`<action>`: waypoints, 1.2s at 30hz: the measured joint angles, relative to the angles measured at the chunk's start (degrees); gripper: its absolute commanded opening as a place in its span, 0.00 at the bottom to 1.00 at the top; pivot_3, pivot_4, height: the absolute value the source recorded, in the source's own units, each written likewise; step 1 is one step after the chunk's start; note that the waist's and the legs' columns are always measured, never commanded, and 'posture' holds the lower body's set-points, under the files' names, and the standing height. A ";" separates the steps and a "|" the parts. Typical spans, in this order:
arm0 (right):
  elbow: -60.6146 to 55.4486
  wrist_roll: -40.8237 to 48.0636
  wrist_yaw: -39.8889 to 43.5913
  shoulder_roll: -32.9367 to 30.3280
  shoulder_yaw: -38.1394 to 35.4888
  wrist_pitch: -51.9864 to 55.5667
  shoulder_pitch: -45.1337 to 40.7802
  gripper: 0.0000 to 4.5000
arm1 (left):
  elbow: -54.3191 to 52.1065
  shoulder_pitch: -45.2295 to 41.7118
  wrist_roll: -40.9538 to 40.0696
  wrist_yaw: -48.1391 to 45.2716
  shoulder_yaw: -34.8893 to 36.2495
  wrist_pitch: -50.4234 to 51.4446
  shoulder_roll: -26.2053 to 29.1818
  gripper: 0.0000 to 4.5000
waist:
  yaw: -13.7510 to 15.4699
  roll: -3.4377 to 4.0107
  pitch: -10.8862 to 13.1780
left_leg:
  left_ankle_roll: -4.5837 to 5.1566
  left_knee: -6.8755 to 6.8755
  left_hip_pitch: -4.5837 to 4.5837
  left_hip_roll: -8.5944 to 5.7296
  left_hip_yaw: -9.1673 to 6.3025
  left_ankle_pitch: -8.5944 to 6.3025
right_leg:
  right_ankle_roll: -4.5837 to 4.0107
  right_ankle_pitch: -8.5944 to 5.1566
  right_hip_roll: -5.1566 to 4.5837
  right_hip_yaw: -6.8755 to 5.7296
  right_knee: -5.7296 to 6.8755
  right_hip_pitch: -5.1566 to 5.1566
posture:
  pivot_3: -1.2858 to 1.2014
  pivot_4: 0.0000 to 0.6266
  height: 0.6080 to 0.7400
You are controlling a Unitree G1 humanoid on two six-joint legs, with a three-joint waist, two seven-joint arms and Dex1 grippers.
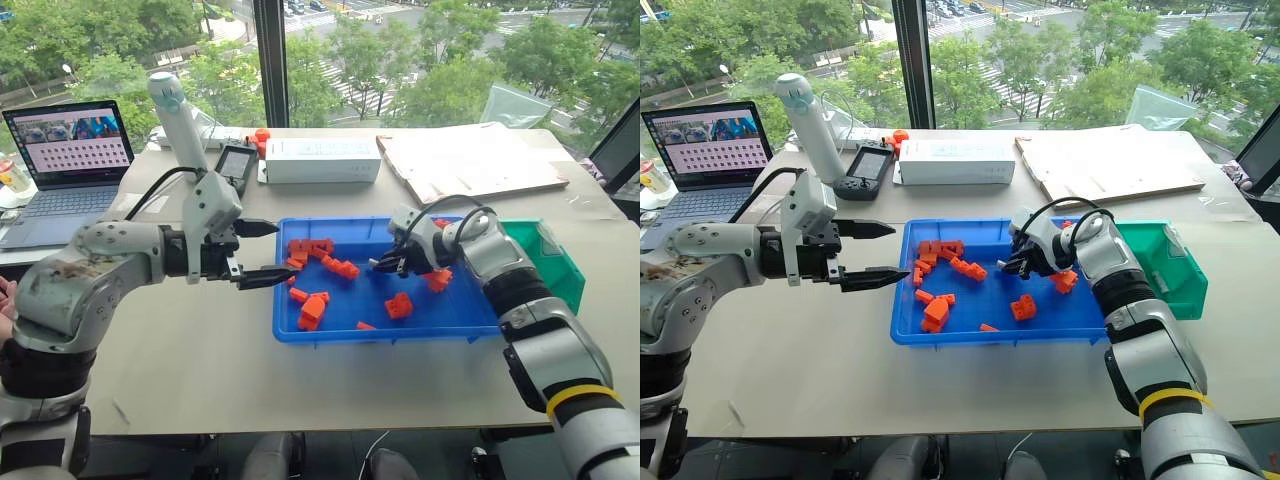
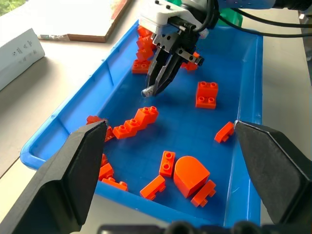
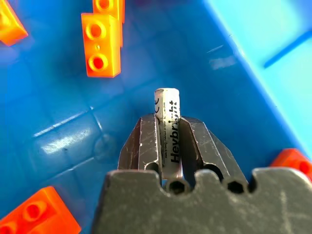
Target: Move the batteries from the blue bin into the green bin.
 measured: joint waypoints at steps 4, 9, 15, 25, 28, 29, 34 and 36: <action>-7.78 2.20 0.15 -6.69 -4.65 5.72 -1.98 0.05 | 3.09 -4.44 -0.05 -1.81 -1.50 -1.86 -3.07 1.00 | 0.66 0.00 0.01 | 0.00 0.01 -0.01 -0.05 0.01 -0.01 | 0.00 0.00 -0.04 -0.02 -0.01 0.01 | 0.52 0.24 1.00; -9.68 0.18 -2.62 -21.69 -10.45 7.16 -0.97 0.05 | 9.29 -8.90 1.47 -3.17 -3.16 -6.68 -7.91 1.00 | 1.43 -0.03 -0.01 | 0.07 0.03 -0.01 -0.11 0.05 -0.08 | 0.04 0.02 -0.14 -0.05 -0.18 0.10 | 0.52 0.24 1.00; -8.37 0.36 -5.99 -26.96 -14.96 9.28 10.99 0.05 | 16.80 -17.50 2.70 -0.36 -3.06 -13.04 -17.23 1.00 | 0.26 -0.08 0.01 | 0.53 0.00 0.01 -0.02 0.29 0.17 | 0.09 0.06 -0.16 0.08 -0.15 0.39 | 0.52 0.24 1.00; -2.31 2.03 -11.10 -25.17 -16.97 9.64 16.42 0.63 | 17.45 -12.00 11.25 -2.15 -7.36 -17.89 -13.70 1.00 | -0.38 -0.05 0.02 | 0.63 -0.01 0.03 0.01 0.39 0.16 | 0.09 0.06 -0.20 0.05 -0.18 0.34 | 0.52 0.24 1.00; -2.19 3.00 -10.77 -24.46 -17.07 9.61 14.65 0.86 | 15.93 -10.68 11.86 -1.69 -7.43 -17.86 -12.85 1.00 | -0.21 -0.05 0.02 | 0.60 0.04 0.03 -0.01 0.38 0.09 | 0.12 0.08 -0.27 0.04 -0.18 0.18 | 0.52 0.24 1.00; -2.04 3.32 -10.53 -24.41 -17.08 9.40 13.46 0.93 | 15.02 -10.07 11.86 -1.71 -7.28 -17.65 -11.87 1.00 | -0.25 -0.05 0.02 | 0.46 0.01 0.03 -0.01 0.41 0.00 | 0.14 0.09 -0.33 0.08 -0.18 0.12 | 0.52 0.24 1.00; -1.30 6.80 -7.58 -24.52 -21.27 1.30 9.14 0.93 | 13.16 -6.12 11.36 -1.21 -2.22 -16.00 -6.53 1.00 | -0.40 -0.04 0.03 | 0.39 -0.03 0.03 -0.02 0.38 -0.07 | 0.14 0.08 -0.34 -0.02 -0.23 0.10 | 0.52 0.24 1.00; -2.49 11.24 -5.73 -23.44 -24.73 1.59 9.15 0.93 | 12.50 -4.06 10.86 0.33 0.44 -15.29 -6.30 1.00 | -0.21 -0.04 0.03 | 0.43 -0.01 0.03 -0.01 0.36 -0.10 | 0.14 0.09 -0.35 -0.04 -0.29 0.16 | 0.52 0.24 1.00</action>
